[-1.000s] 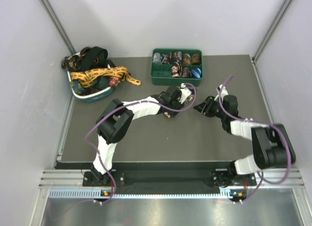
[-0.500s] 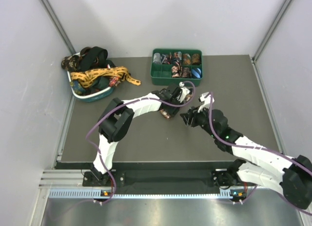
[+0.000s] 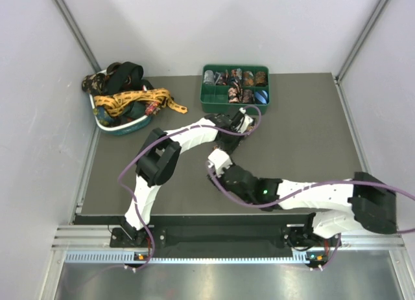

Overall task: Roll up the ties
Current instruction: Roll the tie

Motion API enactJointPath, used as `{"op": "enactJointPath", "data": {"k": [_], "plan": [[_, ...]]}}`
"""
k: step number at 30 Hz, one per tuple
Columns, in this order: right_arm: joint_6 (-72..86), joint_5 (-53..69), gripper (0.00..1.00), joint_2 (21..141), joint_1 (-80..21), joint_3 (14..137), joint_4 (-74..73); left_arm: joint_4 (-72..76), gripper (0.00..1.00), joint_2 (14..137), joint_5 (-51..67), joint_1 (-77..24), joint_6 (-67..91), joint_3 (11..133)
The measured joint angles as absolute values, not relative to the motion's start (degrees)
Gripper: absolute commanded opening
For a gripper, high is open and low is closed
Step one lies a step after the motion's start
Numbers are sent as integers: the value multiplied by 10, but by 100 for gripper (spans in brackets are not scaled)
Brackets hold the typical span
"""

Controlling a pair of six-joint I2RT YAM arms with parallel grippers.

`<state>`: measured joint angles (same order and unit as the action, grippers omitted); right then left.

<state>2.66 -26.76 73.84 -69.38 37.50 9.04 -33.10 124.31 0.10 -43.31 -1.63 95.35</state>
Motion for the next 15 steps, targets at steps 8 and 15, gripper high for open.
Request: {"op": "enactJointPath", "data": {"k": [8, 15], "plan": [[-57, -393, 71, 899, -734, 516, 28, -381, 52, 1257, 14, -432, -12, 984], [-103, -508, 77, 1094, -731, 671, -84, -413, 52, 1269, 21, -430, -3, 1009]]}}
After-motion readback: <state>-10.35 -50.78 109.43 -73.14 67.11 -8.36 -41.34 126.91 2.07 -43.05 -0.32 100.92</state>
